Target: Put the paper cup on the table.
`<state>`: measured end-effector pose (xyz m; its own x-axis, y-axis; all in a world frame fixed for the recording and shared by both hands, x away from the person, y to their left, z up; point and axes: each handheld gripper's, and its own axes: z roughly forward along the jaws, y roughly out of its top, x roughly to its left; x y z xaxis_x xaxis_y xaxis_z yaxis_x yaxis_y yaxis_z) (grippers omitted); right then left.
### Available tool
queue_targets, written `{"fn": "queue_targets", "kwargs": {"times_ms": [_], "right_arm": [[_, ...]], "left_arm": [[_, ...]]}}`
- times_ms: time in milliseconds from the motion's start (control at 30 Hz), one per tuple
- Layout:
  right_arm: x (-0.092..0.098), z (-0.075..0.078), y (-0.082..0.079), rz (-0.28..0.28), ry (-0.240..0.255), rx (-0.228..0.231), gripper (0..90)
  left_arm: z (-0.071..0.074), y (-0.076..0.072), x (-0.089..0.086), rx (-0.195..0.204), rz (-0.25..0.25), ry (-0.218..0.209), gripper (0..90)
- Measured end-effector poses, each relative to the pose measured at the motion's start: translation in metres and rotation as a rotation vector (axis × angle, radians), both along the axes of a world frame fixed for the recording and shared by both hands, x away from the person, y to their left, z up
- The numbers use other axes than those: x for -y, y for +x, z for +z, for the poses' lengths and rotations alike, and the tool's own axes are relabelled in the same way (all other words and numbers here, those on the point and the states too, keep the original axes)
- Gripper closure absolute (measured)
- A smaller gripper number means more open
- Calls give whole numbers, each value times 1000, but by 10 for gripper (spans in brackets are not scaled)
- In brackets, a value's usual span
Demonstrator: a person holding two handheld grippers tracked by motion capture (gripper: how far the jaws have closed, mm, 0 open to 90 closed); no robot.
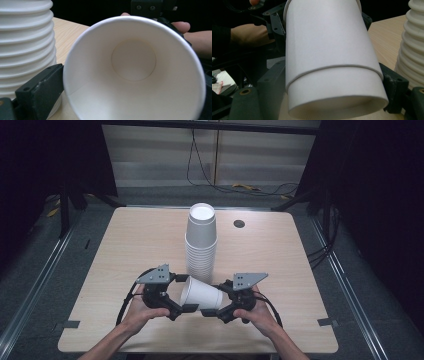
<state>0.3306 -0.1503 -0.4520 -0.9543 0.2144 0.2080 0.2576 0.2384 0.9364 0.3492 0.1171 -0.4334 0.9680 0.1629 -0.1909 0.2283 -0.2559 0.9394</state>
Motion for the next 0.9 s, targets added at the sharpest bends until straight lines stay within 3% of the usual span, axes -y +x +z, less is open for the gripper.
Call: {"fn": "queue_targets", "kwargs": {"times_ms": [433, 633, 900], "right_arm": [[-3, -3, 0, 18, -11, -28, 211], [-4, -4, 1, 23, -37, -52, 196], [-2, -3, 2, -12, -73, -46, 152]], "left_arm": [[2, 0, 0, -17, -32, 15, 57], [4, -1, 0, 5, -38, 31, 80], [6, 0, -5, 24, -26, 50, 87]]}}
